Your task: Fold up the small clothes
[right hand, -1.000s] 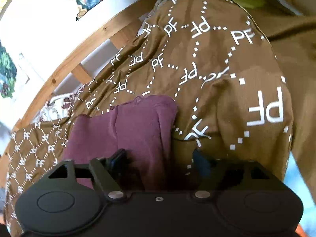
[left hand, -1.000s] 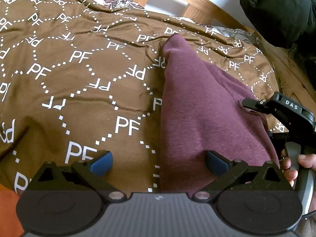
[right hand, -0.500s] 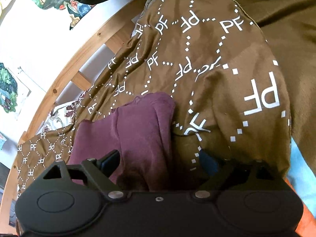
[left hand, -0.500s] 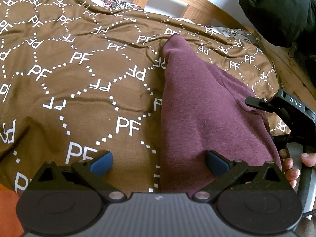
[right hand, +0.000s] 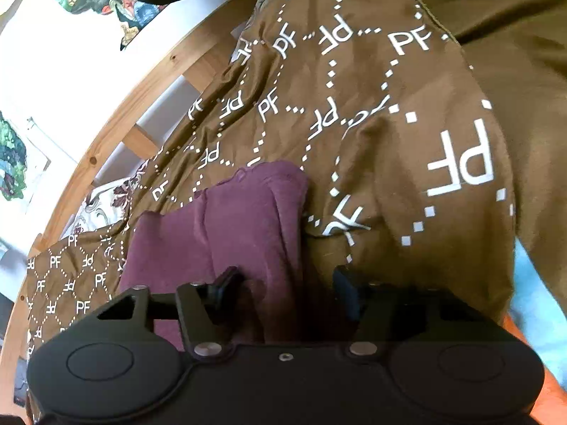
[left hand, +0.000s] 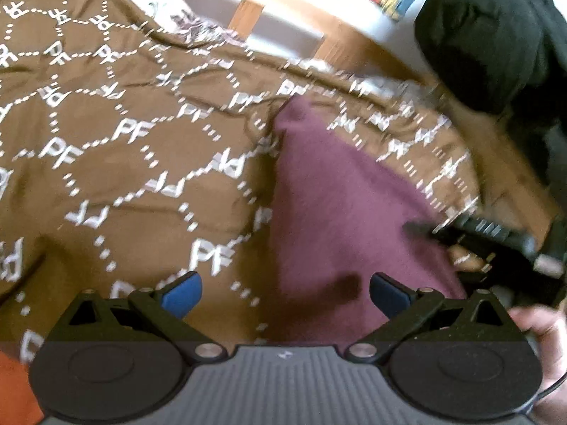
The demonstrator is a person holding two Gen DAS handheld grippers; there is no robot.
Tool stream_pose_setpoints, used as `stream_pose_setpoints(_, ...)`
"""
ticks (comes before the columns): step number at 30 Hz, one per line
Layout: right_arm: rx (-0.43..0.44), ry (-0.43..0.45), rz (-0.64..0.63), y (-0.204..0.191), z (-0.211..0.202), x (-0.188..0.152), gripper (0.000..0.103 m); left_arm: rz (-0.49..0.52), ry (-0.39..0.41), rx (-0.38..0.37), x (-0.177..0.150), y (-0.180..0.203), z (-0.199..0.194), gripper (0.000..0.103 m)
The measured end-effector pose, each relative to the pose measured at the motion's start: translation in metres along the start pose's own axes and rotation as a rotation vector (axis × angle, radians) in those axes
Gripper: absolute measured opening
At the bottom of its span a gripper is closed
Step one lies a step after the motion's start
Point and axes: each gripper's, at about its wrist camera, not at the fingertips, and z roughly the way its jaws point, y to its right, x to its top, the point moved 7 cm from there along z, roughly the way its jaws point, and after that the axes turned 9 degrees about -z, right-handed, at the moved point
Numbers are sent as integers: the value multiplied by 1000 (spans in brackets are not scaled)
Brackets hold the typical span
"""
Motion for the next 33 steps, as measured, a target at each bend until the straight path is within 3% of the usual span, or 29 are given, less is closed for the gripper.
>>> stream_pose_setpoints(6, 15, -8, -27, -6, 3, -1, 46, 0, -60, -71, 22, 10, 29, 101)
stream_pose_setpoints(9, 10, -3, -60, -10, 3, -2, 39, 6, -110, -83, 26, 12, 42, 83)
stream_pose_setpoints(11, -5, 7, -114, -15, 2, -2, 35, -12, -143, -117, 24, 13, 45, 64)
stream_pose_setpoints(12, -13, 12, -148, -19, 1, -2, 33, -14, -143, -121, 23, 13, 44, 62)
stream_pose_setpoints(14, -34, 30, -238, -29, 0, -3, 31, 16, -122, -93, 22, 15, 42, 38)
stream_pose_setpoints(16, -59, 53, -330, -41, -2, -5, 29, 41, -102, -77, 22, 19, 37, 31)
stream_pose_setpoints(20, -101, 130, -533, -69, -10, -13, 28, 142, -12, -44, 24, 35, 19, 27)
stream_pose_setpoints(24, -79, 216, -633, -92, -18, -17, 26, 267, 143, 0, 36, 47, -10, 27)
stream_pose_setpoints(28, -33, 312, -678, -115, -20, -8, 26, 260, 234, 24, 57, 40, -26, 28)
stream_pose_setpoints(33, 37, 303, -650, -140, 12, 5, 26, 176, 245, 96, 76, 10, -20, 29)
